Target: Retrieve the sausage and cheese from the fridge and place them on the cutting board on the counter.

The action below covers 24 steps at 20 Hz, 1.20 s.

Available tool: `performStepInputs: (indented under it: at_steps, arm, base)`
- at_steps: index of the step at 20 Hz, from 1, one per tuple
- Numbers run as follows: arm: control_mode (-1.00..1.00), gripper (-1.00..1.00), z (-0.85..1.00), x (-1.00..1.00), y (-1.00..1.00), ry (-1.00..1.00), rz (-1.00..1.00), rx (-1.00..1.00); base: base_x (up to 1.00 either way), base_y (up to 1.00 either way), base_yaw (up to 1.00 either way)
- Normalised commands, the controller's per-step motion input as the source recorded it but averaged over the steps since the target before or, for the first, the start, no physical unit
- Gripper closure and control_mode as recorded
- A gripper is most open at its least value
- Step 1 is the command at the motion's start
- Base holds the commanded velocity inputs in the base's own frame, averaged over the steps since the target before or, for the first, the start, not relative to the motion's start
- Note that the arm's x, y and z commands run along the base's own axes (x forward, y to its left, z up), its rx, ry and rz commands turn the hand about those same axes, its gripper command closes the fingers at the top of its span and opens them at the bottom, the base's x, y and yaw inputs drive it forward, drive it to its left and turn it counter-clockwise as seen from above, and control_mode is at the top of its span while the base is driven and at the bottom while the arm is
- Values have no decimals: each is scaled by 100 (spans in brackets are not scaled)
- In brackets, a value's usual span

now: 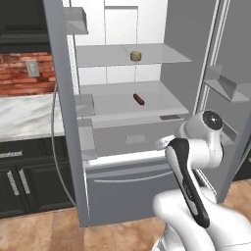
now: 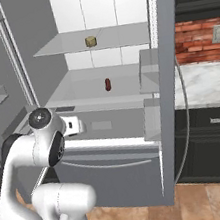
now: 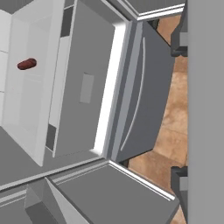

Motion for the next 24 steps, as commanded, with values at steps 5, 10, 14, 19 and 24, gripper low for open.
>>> performStepInputs:
  at_steps: [5, 10, 14, 19, 24]
  arm:
    - [-100, -100, 0, 0, 0, -1, 0, 0]
    - [-100, -100, 0, 0, 0, 0, 0, 0]
    - [-100, -100, 0, 0, 0, 0, 0, 0]
    - [-100, -100, 0, 0, 0, 0, 0, 0]
    - [-100, -100, 0, 0, 0, 0, 0, 0]
  base:
    - [0, 0, 0]
    - [0, 0, 0]
    - [0, 0, 0]
    - [0, 0, 0]
    - [0, 0, 0]
